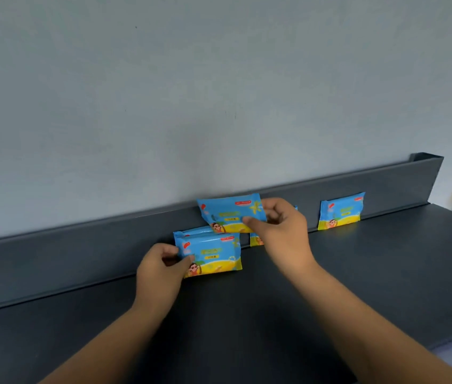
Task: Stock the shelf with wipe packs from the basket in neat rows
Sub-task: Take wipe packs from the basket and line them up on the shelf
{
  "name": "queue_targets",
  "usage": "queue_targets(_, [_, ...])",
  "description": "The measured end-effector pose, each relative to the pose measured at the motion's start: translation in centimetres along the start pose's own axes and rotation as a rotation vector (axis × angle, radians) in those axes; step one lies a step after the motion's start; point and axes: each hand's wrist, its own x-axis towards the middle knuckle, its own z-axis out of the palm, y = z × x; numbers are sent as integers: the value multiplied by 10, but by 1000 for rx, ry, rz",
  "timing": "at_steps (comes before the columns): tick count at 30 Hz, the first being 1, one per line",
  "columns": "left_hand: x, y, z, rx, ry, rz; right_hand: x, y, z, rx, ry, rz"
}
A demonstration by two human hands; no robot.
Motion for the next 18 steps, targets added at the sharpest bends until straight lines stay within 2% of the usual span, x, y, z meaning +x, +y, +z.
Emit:
queue_targets(5, [-1, -5, -2, 20, -11, -30, 0, -1, -10, 179, 2, 7])
queue_targets(10, [-3, -5, -3, -17, -39, -66, -7, 6, -8, 148, -109, 74])
queue_targets(13, [-4, -6, -4, -47, -62, -73, -5, 17, -4, -54, -162, 128])
queue_targets(16, [-10, -4, -8, -76, -101, -67, -1, 29, 0, -518, -195, 64])
queue_targets(18, [-13, -2, -10, -67, -122, -64, -2, 29, 4, -695, -227, 27])
